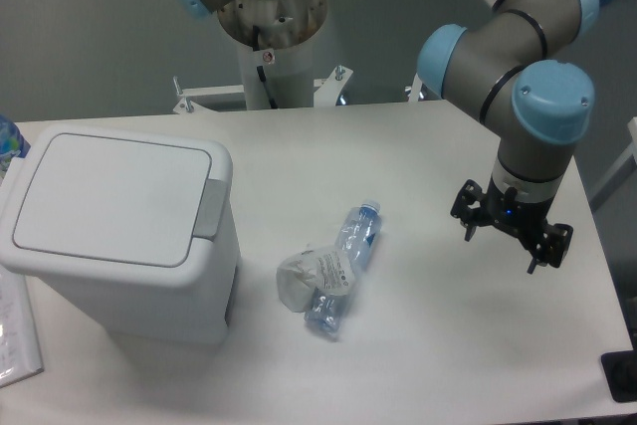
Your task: Open the trash can
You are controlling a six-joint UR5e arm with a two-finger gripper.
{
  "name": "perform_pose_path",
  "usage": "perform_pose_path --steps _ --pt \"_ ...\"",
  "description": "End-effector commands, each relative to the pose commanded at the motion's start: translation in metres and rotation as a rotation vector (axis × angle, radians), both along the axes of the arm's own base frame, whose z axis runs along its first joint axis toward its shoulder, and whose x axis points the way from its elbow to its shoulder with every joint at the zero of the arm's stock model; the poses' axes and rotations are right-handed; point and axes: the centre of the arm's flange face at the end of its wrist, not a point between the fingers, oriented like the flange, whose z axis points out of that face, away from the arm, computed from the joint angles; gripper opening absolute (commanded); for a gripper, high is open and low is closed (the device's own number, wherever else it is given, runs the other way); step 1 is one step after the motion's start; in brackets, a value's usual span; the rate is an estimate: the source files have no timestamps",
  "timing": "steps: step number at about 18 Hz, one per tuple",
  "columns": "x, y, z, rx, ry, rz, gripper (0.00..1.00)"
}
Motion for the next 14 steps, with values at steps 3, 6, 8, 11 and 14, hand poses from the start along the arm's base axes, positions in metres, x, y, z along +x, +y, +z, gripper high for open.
perform_pose_path --steps 3,6,8,11,14 --pt "-0.001 -0.001 0.0 -0.001 -0.001 0.002 1.0" --pt "0.0 -0.001 0.002 0.006 -0.005 0.01 1.0" --pt "0.002 0.0 0.008 0.012 0.0 0.009 1.0" --pt "0.006 0.004 0.009 0.012 0.002 0.006 1.0" --pt "0.013 0.011 0.008 0.014 -0.004 0.013 1.0"
